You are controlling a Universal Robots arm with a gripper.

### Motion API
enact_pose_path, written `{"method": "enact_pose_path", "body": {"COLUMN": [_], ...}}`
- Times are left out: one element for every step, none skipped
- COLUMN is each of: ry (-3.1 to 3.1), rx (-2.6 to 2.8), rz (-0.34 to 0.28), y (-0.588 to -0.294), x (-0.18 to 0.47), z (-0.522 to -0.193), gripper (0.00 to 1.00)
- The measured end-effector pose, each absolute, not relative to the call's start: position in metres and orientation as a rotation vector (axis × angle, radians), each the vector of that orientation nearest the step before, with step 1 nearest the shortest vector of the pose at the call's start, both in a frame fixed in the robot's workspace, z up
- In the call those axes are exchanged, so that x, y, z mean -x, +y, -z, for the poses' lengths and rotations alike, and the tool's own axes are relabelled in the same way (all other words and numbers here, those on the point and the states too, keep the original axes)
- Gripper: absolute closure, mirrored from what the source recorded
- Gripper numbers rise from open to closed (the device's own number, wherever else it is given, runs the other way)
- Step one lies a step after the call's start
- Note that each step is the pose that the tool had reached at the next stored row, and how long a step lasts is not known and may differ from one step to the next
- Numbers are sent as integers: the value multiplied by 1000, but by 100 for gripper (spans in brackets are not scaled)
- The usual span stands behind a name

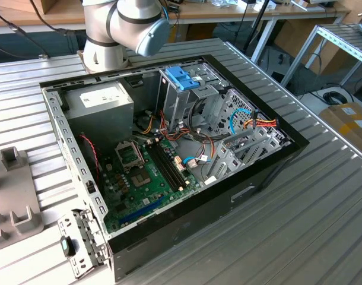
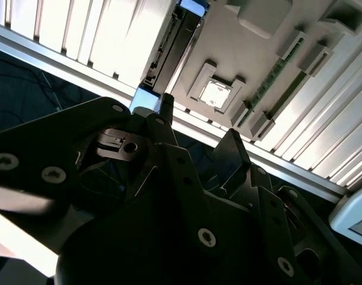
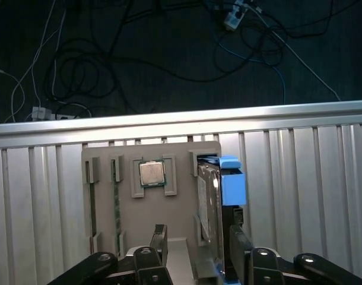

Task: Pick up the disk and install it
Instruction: 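Pick up the disk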

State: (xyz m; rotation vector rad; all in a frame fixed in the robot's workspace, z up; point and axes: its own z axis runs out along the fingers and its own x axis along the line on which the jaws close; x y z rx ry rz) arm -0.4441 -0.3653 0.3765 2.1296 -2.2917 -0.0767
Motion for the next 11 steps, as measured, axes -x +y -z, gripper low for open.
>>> {"method": "enact_pose_path", "body": {"ry": [-2292,-2292,-2292,-2292,-2292,-2292,-2292,-2292,-2292,-2292,-2292], "rx": [-2130,-2130,-2130,-2130,-2130,-2130,-2130,-2130,-2130,-2130,-2130], "rz": [77,77,77,77,77,77,77,77,77,77,77], "y": [-363,-362,-361,-359,-359,-358,-357,-356,-355,-354,-354], "x": [444,444,444,444,444,444,445,446,446,447,447], "z": [-376,-376,-375,-374,-373,-372,-370,-369,-368,-368,-367], "gripper": [46,46,46,46,46,46,46,46,46,46,46]}}
